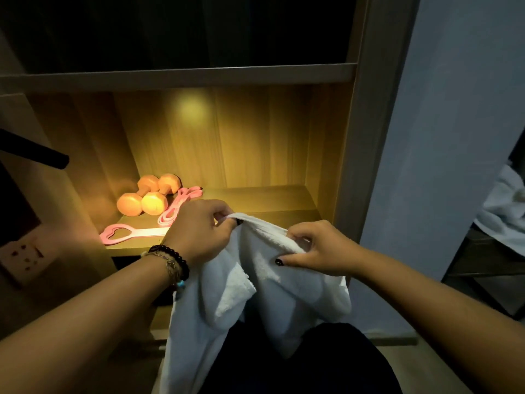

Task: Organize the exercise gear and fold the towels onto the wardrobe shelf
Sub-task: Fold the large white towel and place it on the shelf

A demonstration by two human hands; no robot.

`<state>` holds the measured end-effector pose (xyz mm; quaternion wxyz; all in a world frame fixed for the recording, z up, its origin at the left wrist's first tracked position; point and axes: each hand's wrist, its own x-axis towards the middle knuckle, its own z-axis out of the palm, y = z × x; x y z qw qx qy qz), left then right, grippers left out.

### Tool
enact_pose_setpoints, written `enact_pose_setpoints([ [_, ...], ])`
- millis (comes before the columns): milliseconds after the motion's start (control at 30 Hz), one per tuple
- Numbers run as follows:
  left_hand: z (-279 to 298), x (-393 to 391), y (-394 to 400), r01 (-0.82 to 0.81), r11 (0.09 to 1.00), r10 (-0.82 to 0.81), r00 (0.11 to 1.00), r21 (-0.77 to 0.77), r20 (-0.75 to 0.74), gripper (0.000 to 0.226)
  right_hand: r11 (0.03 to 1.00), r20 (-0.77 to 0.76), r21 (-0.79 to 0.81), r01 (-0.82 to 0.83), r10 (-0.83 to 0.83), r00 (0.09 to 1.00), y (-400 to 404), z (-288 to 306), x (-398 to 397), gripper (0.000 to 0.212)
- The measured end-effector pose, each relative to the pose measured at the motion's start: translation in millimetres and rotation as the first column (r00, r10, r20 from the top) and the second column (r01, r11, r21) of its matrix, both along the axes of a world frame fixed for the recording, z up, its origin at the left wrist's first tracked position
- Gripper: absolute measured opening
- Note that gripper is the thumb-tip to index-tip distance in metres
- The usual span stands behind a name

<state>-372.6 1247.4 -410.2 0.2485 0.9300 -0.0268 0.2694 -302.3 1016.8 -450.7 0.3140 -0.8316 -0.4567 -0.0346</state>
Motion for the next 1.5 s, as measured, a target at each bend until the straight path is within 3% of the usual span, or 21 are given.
enact_pose_setpoints([
  [100, 13.3, 15.1, 14.0, -0.099, 0.995, 0.101, 0.994, -0.03, 0.046, 0.012, 0.984, 0.033, -0.171, -0.048, 0.055, 0.998, 9.0, 13.5, 7.6, 0.046],
  [200, 28.4, 27.2, 36.8, -0.239, 0.968, 0.243, 0.969, -0.077, 0.043, 0.014, 0.987, 0.073, -0.154, -0.041, 0.053, 0.996, 6.1, 23.6, 13.0, 0.048],
  [300, 38.2, 34.3, 47.3, -0.266, 0.961, 0.27, 0.962, -0.075, 0.047, 0.015, 0.994, 0.086, -0.11, -0.011, 0.021, 0.996, 2.1, 31.6, 18.5, 0.045],
  [367, 42.2, 38.9, 46.4, -0.263, 0.963, 0.266, 0.962, -0.06, 0.057, 0.015, 0.976, 0.099, -0.216, 0.041, -0.02, 0.995, -0.8, 35.8, 21.5, 0.043],
  [467, 46.9, 46.6, 49.1, -0.301, 0.949, 0.308, 0.949, -0.088, 0.074, 0.016, 0.902, 0.205, -0.394, 0.175, -0.1, 0.974, -9.9, 35.6, 23.9, 0.043],
  [633, 45.5, 50.7, 69.5, -0.383, 0.916, 0.39, 0.92, -0.121, 0.038, 0.02, 0.911, 0.431, -0.338, 0.237, -0.074, 0.899, -45.0, 35.3, 22.5, 0.041],
  [733, 37.9, 51.4, 69.8, -0.408, 0.904, 0.413, 0.911, -0.129, 0.018, 0.019, 0.914, 0.348, -0.345, 0.213, -0.086, 0.933, -57.2, 39.3, 18.8, 0.039],
  [833, 30.2, 53.0, 64.5, -0.4, 0.906, 0.403, 0.915, -0.143, -0.008, 0.016, 0.872, 0.157, -0.434, 0.227, -0.175, 0.972, -59.3, 43.5, 16.2, 0.044],
  [900, 28.3, 54.1, 64.1, -0.39, 0.91, 0.393, 0.92, -0.143, -0.006, 0.017, 0.886, 0.091, -0.368, 0.281, -0.267, 0.959, -61.7, 45.2, 18.7, 0.047],
  [967, 29.9, 53.9, 64.6, -0.386, 0.915, 0.391, 0.92, -0.121, 0.018, 0.017, 0.87, 0.16, -0.225, 0.437, -0.41, 0.898, -64.4, 50.4, 24.6, 0.047],
  [1033, 32.7, 53.5, 62.5, -0.365, 0.927, 0.369, 0.928, -0.084, 0.04, 0.016, 0.799, 0.2, -0.049, 0.6, -0.58, 0.79, -65.9, 60.6, 32.2, 0.043],
  [1133, 32.1, 54.3, 58.0, -0.327, 0.944, 0.328, 0.944, -0.047, 0.039, 0.012, 0.709, 0.185, 0.103, 0.697, -0.703, 0.687, -65.8, 79.6, 42.8, 0.035],
  [1300, 20.1, 60.5, 49.7, -0.276, 0.961, 0.276, 0.961, -0.031, 0.0, 0.012, 0.66, 0.115, 0.119, 0.742, -0.751, 0.65, -64.3, 98.8, 56.9, 0.028],
  [1367, 17.9, 64.7, 42.3, -0.244, 0.969, 0.244, 0.97, -0.046, -0.006, 0.012, 0.632, 0.111, 0.118, 0.766, -0.775, 0.622, -64.9, 105.5, 62.3, 0.015],
  [1500, 16.1, 73.2, 21.5, -0.166, 0.98, 0.165, 0.986, -0.106, -0.017, 0.01, 0.594, 0.136, 0.008, 0.804, -0.797, 0.588, -70.6, 120.7, 59.3, 0.016],
])
